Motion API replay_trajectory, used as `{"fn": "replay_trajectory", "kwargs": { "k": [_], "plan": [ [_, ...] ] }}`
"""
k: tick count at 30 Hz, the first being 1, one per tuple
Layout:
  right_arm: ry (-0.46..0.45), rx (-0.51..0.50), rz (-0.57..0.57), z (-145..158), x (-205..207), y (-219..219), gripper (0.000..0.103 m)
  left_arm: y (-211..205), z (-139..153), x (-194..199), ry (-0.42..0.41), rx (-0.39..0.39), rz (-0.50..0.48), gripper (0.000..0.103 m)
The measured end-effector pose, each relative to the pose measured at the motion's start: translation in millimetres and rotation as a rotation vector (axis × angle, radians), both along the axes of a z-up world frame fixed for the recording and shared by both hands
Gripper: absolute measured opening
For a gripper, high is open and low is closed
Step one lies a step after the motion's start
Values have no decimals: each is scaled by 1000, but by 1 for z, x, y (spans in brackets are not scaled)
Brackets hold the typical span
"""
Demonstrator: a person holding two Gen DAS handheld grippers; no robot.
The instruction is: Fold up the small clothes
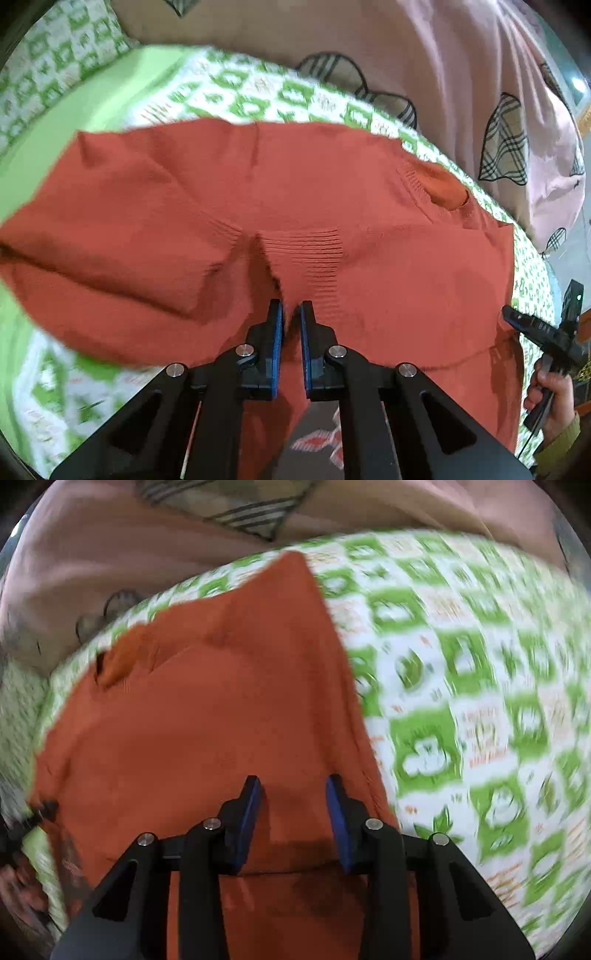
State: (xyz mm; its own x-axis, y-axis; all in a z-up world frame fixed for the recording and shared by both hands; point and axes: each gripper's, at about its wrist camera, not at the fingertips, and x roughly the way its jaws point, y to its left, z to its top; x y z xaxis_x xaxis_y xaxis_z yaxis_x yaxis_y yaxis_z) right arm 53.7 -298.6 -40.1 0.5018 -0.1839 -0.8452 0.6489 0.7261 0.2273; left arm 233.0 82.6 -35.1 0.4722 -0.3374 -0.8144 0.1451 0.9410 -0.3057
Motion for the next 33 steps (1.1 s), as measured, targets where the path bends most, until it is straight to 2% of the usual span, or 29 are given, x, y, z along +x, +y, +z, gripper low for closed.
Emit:
{"fn": "replay_trajectory", "kwargs": {
  "k": [2,4,6,7,8,11,14,16,17,18,19,20,21,22,24,27,30,33],
  "plan": [
    [-15,-4,-18,8,-7,5,39,18,17,-15,-40,8,12,8],
    [-34,-14,4,19,-14,18,39,34,28,-22,-63,16,26,16],
    [-61,7,31,27,-20,30,40,44,35,-24,-82,41,20,39],
    [-74,16,48,31,-21,43,40,45,37,-23,-96,93,3,47],
    [-81,22,61,32,-21,53,40,43,38,-21,-100,125,-14,62],
    [-93,60,95,28,-16,77,40,34,33,-11,-108,188,-79,69],
    [-81,97,131,21,2,101,40,26,18,5,-101,240,-100,69],
    [-77,110,152,17,11,114,40,25,5,17,-82,269,-95,68],
    [-75,114,161,17,14,118,40,26,-3,25,-64,289,-90,60],
    [-71,116,170,18,16,122,40,27,-9,30,-49,304,-83,38],
    [-68,113,177,19,19,126,40,29,-15,36,-28,301,-82,30],
    [-65,108,181,21,20,131,40,35,-17,40,-17,262,-85,20],
    [-64,103,182,22,20,133,40,41,-16,40,-20,220,-86,5],
    [-64,96,178,24,20,134,40,48,-12,40,-17,165,-79,5],
    [-81,88,159,32,13,134,40,55,-2,37,-33,116,-57,4],
    [-117,83,122,42,-2,128,40,58,34,19,-94,8,-30,4],
    [-127,79,113,47,-14,120,40,33,78,-3,-169,-106,-57,4],
    [-135,84,103,49,-29,106,40,-20,106,-19,-200,-201,-134,4]
  ]
}}
